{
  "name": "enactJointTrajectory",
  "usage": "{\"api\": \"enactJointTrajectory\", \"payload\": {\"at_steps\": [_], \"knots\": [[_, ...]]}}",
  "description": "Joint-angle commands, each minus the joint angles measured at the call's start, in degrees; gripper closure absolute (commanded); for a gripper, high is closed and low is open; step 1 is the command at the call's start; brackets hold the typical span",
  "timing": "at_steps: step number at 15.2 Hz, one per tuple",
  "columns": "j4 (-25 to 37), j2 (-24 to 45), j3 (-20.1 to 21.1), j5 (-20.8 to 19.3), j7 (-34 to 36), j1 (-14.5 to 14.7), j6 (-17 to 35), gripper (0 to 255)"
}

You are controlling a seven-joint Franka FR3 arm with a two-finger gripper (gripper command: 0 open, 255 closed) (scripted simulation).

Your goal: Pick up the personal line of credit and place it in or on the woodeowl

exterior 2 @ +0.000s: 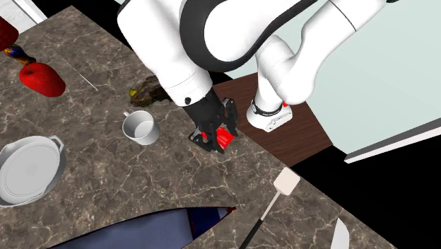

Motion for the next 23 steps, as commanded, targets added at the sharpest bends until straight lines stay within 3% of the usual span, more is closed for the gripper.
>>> {"api": "enactJointTrajectory", "payload": {"at_steps": [1,12,23], "knots": [[1.1,1.3,-2.3,-2.4,-2.2,-1.3,-1.1,255],[13.2,14.6,-14.2,-13.4,-15.3,-7.3,-6.0,255],[32.8,33.0,-23.6,-18.2,-28.2,-11.4,-12.1,255]]}}
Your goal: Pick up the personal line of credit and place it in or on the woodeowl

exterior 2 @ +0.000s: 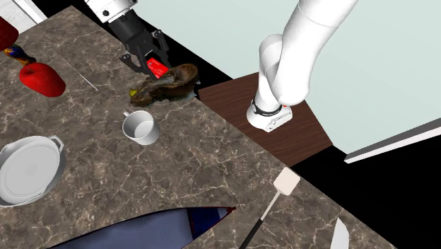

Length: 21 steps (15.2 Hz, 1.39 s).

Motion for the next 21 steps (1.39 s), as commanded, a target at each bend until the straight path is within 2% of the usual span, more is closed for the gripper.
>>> {"api": "enactJointTrajectory", "payload": {"at_steps": [1,16,21], "knots": [[5.5,4.8,-1.8,-0.2,-2.9,-1.0,-1.8,255],[-3.3,7.5,-1.8,0.2,-6.3,-1.0,9.0,255],[-3.3,7.5,-1.8,0.2,-6.3,-1.0,9.0,255]]}}
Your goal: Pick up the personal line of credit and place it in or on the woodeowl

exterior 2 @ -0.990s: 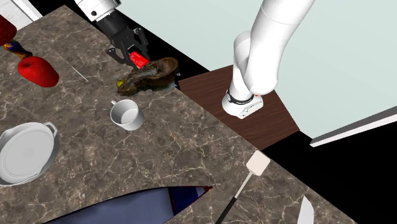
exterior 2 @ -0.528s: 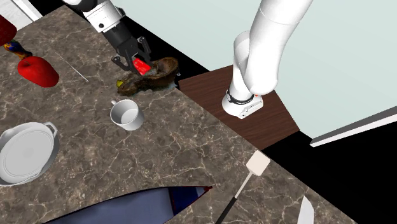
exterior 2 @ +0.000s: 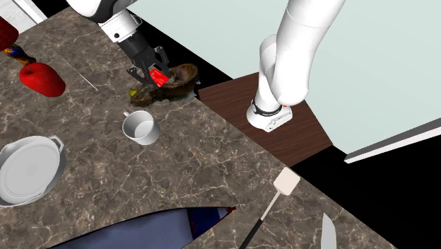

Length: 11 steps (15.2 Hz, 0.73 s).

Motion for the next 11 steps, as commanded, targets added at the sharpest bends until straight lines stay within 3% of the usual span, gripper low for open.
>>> {"api": "enactJointTrajectory", "payload": {"at_steps": [1,3,4,9,11], "knots": [[0.0,0.0,0.0,0.0,0.0,0.0,0.0,255],[0.0,0.0,0.0,0.0,0.0,0.0,0.0,255],[0.0,0.0,0.0,0.0,0.0,0.0,0.0,0],[0.0,0.0,0.0,0.0,0.0,0.0,0.0,0],[4.8,1.3,-0.5,-0.1,-0.2,-0.5,-3.7,0]]}}
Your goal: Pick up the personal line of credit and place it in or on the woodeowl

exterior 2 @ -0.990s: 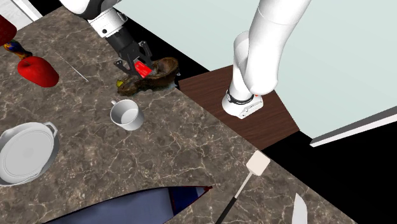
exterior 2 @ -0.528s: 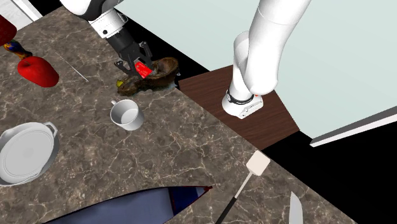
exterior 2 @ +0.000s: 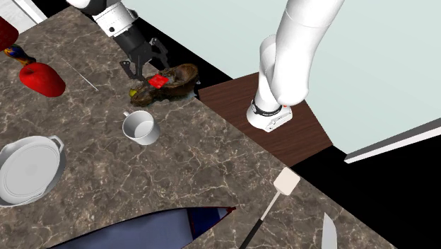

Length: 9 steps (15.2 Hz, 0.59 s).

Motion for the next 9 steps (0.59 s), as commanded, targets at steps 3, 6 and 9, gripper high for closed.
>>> {"api": "enactJointTrajectory", "payload": {"at_steps": [3,6,9], "knots": [[6.4,2.1,-0.7,0.0,-0.3,-0.7,-4.7,0],[6.4,2.1,-0.7,0.0,-0.3,-0.7,-4.7,0],[6.4,2.1,-0.7,0.0,-0.3,-0.7,-4.7,0]]}}
